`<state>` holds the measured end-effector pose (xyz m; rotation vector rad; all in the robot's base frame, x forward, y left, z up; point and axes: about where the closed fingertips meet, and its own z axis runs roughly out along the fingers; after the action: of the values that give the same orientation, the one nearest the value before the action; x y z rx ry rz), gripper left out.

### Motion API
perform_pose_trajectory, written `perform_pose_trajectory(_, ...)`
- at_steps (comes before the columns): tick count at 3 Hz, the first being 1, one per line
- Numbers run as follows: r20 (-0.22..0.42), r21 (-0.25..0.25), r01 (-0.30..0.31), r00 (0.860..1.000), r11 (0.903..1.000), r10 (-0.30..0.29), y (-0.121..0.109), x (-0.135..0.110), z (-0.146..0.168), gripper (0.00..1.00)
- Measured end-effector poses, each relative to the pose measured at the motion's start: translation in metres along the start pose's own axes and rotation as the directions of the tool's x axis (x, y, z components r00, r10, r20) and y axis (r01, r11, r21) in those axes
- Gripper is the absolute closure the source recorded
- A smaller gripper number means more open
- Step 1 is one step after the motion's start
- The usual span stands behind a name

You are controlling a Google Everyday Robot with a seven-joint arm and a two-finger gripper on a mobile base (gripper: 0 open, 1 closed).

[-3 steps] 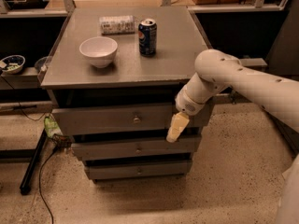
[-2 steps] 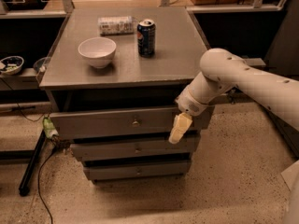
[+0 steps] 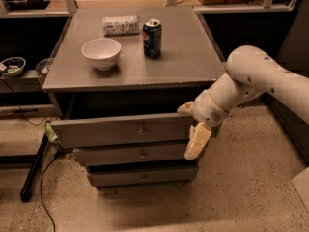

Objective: Open top drawer

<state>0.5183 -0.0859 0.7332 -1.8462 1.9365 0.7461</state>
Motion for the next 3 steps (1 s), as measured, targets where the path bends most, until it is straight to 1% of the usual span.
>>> perform_pose_trajectory(1, 0.003, -0.003, 0.002, 1.0, 1.0, -0.002, 0.001, 0.0, 0.0, 0.0)
perform_pose_trajectory(2, -0.054, 0.055, -0.009, 0.998, 0.9984, 0.012, -0.012, 0.0, 0.0, 0.0)
perform_pose_trajectory(3, -0.088, 0.093, -0.019, 0.996, 0.9955, 0.027, -0.028, 0.002, 0.002, 0.0)
